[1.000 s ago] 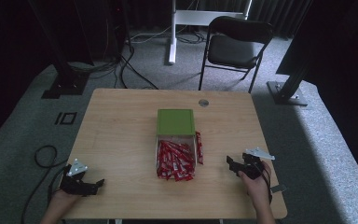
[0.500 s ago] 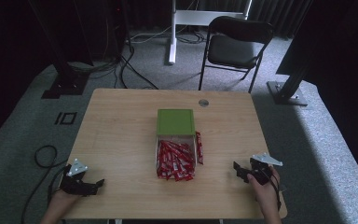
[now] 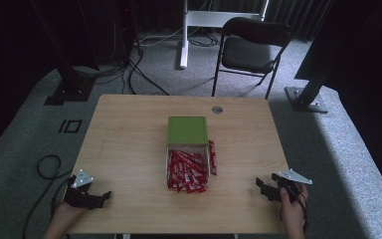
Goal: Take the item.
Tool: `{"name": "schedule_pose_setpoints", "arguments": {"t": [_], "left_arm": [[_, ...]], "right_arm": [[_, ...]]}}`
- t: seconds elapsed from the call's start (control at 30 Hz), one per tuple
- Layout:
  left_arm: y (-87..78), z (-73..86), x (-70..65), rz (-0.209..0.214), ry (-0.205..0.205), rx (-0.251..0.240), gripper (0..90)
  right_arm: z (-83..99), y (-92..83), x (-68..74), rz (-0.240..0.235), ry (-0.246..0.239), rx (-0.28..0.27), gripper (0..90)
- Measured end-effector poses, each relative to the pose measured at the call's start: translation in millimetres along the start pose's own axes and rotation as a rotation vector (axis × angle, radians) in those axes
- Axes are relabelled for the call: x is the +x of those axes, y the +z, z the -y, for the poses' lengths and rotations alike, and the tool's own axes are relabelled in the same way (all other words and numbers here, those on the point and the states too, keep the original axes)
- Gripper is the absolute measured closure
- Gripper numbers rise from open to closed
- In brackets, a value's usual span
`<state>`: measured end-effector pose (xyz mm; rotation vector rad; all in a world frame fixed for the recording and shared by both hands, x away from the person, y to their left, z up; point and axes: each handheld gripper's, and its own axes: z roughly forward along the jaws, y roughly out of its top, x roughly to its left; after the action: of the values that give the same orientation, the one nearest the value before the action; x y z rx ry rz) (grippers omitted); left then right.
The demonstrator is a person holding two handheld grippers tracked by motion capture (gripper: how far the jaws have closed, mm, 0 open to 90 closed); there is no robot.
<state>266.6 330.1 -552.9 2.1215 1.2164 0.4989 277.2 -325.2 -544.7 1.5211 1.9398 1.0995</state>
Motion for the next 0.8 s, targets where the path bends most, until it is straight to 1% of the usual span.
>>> {"name": "schedule_pose_setpoints", "arguments": {"t": [0.03, 0.07, 0.13, 0.17, 0.2, 0.27, 0.37, 0.43, 0.47, 0.5, 0.57, 0.6, 0.77, 0.8], "left_arm": [[0.0, 0.0, 0.0, 0.000, 0.000, 0.000, 0.8], [0.0, 0.0, 0.0, 0.000, 0.000, 0.000, 0.7], [0.0, 0.0, 0.0, 0.000, 0.000, 0.000, 0.7], [0.0, 0.0, 0.0, 0.000, 0.000, 0.000, 0.7], [0.0, 0.0, 0.0, 0.000, 0.000, 0.000, 0.7], [0.0, 0.0, 0.0, 0.000, 0.000, 0.000, 0.7], [0.0, 0.0, 0.0, 0.000, 0.000, 0.000, 0.7], [0.0, 0.0, 0.0, 0.000, 0.000, 0.000, 0.7], [0.0, 0.0, 0.0, 0.000, 0.000, 0.000, 0.7], [0.0, 0.0, 0.0, 0.000, 0.000, 0.000, 0.8], [0.0, 0.0, 0.0, 0.000, 0.000, 0.000, 0.7], [0.0, 0.0, 0.0, 0.000, 0.000, 0.000, 0.8], [0.0, 0.0, 0.0, 0.000, 0.000, 0.000, 0.7], [0.0, 0.0, 0.0, 0.000, 0.000, 0.000, 0.8]], "right_arm": [[0.9, -0.5, -0.6, 0.005, 0.001, 0.005, 25.1], [2.4, -0.8, -1.6, 0.010, -0.009, 0.011, 25.0], [5.5, -0.9, -2.0, 0.018, -0.051, 0.028, 23.7], [6.9, -0.6, -2.2, 0.006, -0.057, 0.045, 23.7], [8.3, -0.5, -2.2, -0.008, -0.050, 0.054, 23.7], [9.7, -0.7, -1.6, -0.025, -0.065, 0.063, 23.7], [10.4, -1.0, 0.6, -0.036, -0.120, 0.068, 23.6], [11.5, -0.5, 2.3, -0.048, -0.137, 0.067, 21.5], [12.5, -0.2, 3.1, -0.065, -0.144, 0.071, 20.4], [13.6, 0.1, 4.0, -0.080, -0.165, 0.082, 19.5], [15.8, 1.4, 6.1, -0.071, -0.196, 0.115, 17.2], [16.9, 1.7, 6.7, -0.063, -0.208, 0.123, 17.2], [18.8, -0.7, 6.6, -0.064, -0.211, 0.122, 17.1], [19.3, -1.4, 6.7, -0.070, -0.222, 0.121, 17.0]]}}
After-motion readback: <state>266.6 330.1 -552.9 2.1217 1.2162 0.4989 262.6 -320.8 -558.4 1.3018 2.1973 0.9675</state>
